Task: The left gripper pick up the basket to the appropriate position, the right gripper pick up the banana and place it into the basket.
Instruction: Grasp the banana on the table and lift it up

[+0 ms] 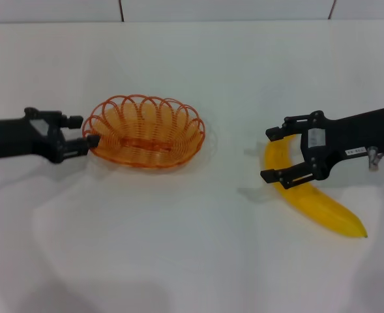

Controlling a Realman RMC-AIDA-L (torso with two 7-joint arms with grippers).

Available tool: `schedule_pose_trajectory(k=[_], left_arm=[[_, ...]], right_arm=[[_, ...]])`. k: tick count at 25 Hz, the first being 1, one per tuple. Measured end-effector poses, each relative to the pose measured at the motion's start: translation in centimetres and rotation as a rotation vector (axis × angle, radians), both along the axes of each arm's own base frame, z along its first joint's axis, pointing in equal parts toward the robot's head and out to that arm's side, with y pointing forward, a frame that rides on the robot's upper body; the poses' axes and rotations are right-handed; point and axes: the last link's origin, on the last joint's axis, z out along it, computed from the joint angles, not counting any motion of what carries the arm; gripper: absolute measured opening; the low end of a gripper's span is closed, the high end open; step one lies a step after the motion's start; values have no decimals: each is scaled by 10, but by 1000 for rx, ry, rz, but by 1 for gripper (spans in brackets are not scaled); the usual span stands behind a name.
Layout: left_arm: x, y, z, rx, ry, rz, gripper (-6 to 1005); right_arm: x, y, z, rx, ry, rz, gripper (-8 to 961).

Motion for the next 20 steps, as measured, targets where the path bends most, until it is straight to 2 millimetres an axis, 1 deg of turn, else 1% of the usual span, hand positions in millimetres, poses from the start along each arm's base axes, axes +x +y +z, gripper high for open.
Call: schedule_pose_trajectory(k=[4,6,11,16,20], left_arm=[[-12,-21,0,41,-46,-95,542],[-15,-32,1,65,-87,-143,542],[-21,-52,5,106,-159,-202,543],[-27,-60,1,97,-186,-171,543],[-31,-63,-4,87,-187,-158,542]], right_arm=[[1,5,2,34,-12,-25,888],[2,8,6,59,-20,-50,888],[1,5,15,80,-51,-114,888],[-16,-7,16,81,-135,-132,888],[-34,-21,8,89,-224,-156,887]])
